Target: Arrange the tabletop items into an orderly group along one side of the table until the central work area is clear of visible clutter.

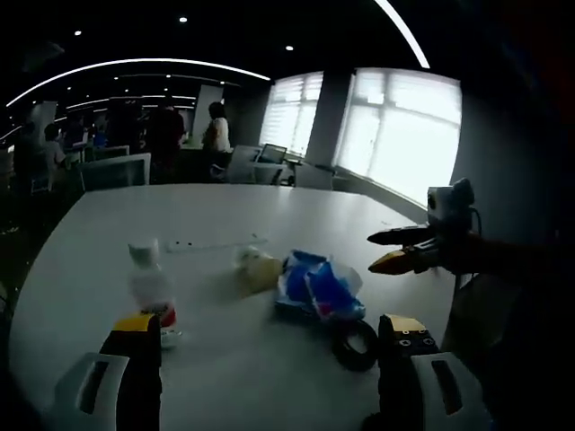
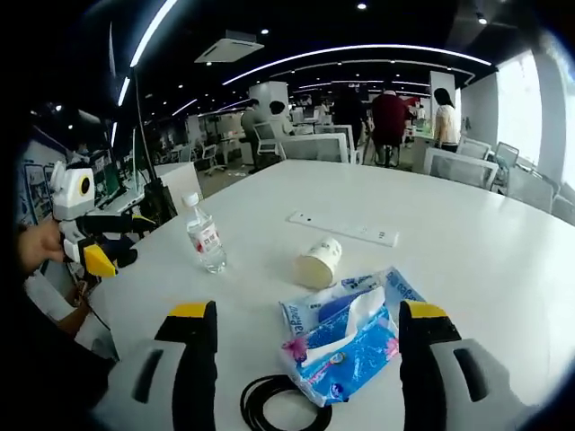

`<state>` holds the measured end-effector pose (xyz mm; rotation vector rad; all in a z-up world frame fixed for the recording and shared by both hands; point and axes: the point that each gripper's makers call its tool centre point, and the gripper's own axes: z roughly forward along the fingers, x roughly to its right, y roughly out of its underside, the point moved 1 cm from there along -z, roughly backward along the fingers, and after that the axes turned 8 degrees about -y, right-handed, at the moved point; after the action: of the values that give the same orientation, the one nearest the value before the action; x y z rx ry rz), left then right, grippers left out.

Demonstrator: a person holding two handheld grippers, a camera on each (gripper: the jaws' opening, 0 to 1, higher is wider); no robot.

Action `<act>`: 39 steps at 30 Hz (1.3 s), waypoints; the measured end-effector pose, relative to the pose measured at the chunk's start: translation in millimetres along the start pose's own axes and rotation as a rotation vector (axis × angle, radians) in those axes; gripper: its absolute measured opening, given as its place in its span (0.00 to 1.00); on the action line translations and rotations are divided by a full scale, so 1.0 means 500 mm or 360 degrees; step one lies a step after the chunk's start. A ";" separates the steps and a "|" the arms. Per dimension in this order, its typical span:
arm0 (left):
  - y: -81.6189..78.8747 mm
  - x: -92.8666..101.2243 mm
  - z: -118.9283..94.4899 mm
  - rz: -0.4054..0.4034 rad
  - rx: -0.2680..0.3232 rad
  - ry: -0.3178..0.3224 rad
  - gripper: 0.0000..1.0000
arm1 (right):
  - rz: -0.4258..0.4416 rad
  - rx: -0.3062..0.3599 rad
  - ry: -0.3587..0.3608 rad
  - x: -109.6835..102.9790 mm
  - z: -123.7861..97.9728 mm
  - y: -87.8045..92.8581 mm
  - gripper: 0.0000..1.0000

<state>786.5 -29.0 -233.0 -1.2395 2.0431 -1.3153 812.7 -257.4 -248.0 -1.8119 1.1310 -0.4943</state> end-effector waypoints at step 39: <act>-0.006 -0.008 -0.004 0.0002 -0.0014 -0.0006 1.00 | -0.0318 -0.0172 0.0020 0.094 0.216 -0.031 0.32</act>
<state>788.6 -25.0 -230.1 -1.2436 2.0486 -1.3038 920.9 -242.3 -294.8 -2.0305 1.0060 -0.5707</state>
